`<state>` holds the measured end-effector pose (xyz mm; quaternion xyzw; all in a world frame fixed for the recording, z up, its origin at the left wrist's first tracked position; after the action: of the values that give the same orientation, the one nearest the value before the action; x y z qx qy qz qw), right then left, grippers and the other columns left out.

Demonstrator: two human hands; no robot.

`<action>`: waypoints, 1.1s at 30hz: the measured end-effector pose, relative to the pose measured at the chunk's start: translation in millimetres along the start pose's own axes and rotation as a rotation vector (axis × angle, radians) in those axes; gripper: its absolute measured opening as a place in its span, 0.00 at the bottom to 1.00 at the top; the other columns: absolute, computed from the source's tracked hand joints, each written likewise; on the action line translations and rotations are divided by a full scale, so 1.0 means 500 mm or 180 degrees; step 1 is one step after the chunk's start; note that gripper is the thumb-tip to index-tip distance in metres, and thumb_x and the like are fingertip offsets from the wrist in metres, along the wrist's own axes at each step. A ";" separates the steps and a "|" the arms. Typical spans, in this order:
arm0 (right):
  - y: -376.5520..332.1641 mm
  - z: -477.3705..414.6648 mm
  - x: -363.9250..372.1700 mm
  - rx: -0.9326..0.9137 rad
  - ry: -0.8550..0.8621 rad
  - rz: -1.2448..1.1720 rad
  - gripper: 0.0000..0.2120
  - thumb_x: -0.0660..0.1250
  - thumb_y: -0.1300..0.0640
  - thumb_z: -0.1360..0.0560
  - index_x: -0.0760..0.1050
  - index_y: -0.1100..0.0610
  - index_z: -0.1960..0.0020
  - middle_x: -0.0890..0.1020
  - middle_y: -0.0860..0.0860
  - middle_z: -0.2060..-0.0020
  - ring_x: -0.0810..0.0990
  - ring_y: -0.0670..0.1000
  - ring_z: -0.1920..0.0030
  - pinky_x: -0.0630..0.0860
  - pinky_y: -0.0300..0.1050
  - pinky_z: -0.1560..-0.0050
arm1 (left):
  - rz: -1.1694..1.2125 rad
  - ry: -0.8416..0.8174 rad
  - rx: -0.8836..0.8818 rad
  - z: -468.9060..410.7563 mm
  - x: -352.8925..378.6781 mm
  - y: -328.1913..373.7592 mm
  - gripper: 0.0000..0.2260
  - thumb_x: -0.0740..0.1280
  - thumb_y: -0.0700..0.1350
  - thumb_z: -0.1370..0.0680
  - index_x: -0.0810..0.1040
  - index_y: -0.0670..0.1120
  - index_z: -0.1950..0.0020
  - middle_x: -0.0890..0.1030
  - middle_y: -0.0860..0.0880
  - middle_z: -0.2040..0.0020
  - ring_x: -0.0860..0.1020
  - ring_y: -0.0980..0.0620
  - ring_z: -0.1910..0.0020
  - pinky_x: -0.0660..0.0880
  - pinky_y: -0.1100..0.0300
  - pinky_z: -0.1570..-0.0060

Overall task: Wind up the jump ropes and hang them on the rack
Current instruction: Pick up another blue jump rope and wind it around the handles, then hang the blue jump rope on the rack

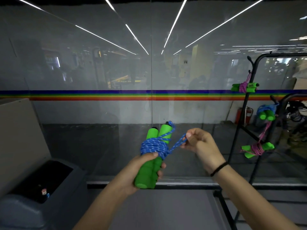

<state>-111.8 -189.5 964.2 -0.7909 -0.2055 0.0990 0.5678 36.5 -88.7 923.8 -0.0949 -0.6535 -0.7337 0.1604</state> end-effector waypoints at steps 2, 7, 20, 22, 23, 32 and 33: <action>-0.005 0.003 -0.008 0.0021 -0.0057 -0.0048 0.11 0.56 0.68 0.23 0.69 0.60 0.62 0.75 0.56 0.67 0.77 0.43 0.71 0.80 0.36 0.63 | 0.0314 -0.0177 -0.0166 0.001 -0.007 -0.007 0.13 0.68 0.46 0.33 0.75 0.40 0.53 0.81 0.43 0.62 0.76 0.50 0.71 0.76 0.60 0.69; -0.033 0.013 -0.003 -0.0227 -0.0499 0.0287 0.10 0.58 0.66 0.23 0.71 0.57 0.60 0.76 0.52 0.65 0.77 0.41 0.67 0.78 0.36 0.57 | 0.0312 -0.0221 -0.0464 -0.009 -0.028 -0.016 0.15 0.68 0.44 0.31 0.81 0.38 0.48 0.84 0.40 0.49 0.83 0.46 0.56 0.77 0.54 0.51; -0.007 0.037 0.010 -0.0438 -0.0414 0.1151 0.11 0.60 0.66 0.24 0.70 0.55 0.63 0.77 0.51 0.73 0.77 0.49 0.70 0.73 0.43 0.64 | -0.1827 0.0240 0.0324 -0.055 0.013 -0.088 0.25 0.74 0.41 0.42 0.75 0.56 0.47 0.82 0.54 0.52 0.79 0.61 0.61 0.74 0.70 0.63; -0.001 0.036 -0.002 -0.0315 -0.0301 0.1186 0.12 0.59 0.67 0.24 0.69 0.56 0.63 0.76 0.51 0.74 0.76 0.48 0.73 0.72 0.41 0.66 | -0.2041 0.0212 0.0263 -0.055 0.008 -0.100 0.25 0.72 0.42 0.42 0.74 0.56 0.47 0.82 0.52 0.53 0.78 0.59 0.63 0.74 0.68 0.64; 0.001 0.038 -0.006 -0.0268 -0.0280 0.1213 0.12 0.59 0.67 0.24 0.69 0.56 0.64 0.75 0.51 0.75 0.76 0.47 0.74 0.71 0.40 0.68 | -0.2158 0.0161 0.0245 -0.055 0.005 -0.107 0.28 0.72 0.42 0.43 0.74 0.55 0.44 0.81 0.51 0.55 0.77 0.58 0.64 0.74 0.66 0.65; 0.025 0.067 0.009 -0.0058 -0.0498 0.1336 0.09 0.62 0.65 0.25 0.71 0.56 0.62 0.77 0.53 0.72 0.76 0.51 0.70 0.73 0.36 0.69 | -0.2077 -0.0594 -0.0442 -0.040 -0.011 -0.147 0.24 0.76 0.49 0.45 0.77 0.54 0.50 0.82 0.56 0.56 0.79 0.60 0.58 0.74 0.67 0.57; 0.028 0.067 0.013 -0.0033 -0.0534 0.1371 0.09 0.62 0.65 0.25 0.71 0.56 0.62 0.77 0.53 0.71 0.77 0.51 0.69 0.74 0.37 0.68 | -0.1946 -0.0691 -0.0574 -0.040 -0.007 -0.150 0.23 0.76 0.49 0.45 0.79 0.51 0.51 0.82 0.53 0.58 0.79 0.57 0.59 0.73 0.66 0.57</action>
<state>-116.0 -161.7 940.5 -0.8085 -0.0789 0.2823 0.5104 14.4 -100.8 850.3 0.0141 -0.5975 -0.7882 -0.1467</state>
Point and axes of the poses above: each hand's wrist, its own z-axis away from the middle knuckle, its own x-axis out of the palm, y = z × x, the point moved 2 cm from there along -z, towards the middle knuckle
